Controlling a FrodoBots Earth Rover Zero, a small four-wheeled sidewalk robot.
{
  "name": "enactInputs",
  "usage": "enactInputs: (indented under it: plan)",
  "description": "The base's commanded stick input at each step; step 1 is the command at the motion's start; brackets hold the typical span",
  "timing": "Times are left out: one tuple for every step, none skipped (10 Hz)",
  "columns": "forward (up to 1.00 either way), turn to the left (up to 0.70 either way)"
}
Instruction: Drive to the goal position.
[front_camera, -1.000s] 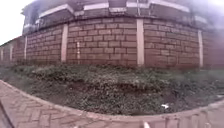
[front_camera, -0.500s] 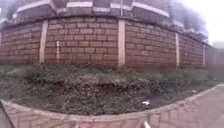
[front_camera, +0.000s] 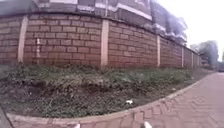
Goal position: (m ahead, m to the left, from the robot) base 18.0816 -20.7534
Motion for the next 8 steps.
enactInputs:
  plan:
    - [0.00,-0.50]
    - [0.00,-0.50]
    - [0.00,-0.50]
    - [0.00,-0.50]
    - [0.00,-0.50]
    - [0.00,-0.50]
    - [0.00,-0.50]
    - [0.00,-0.50]
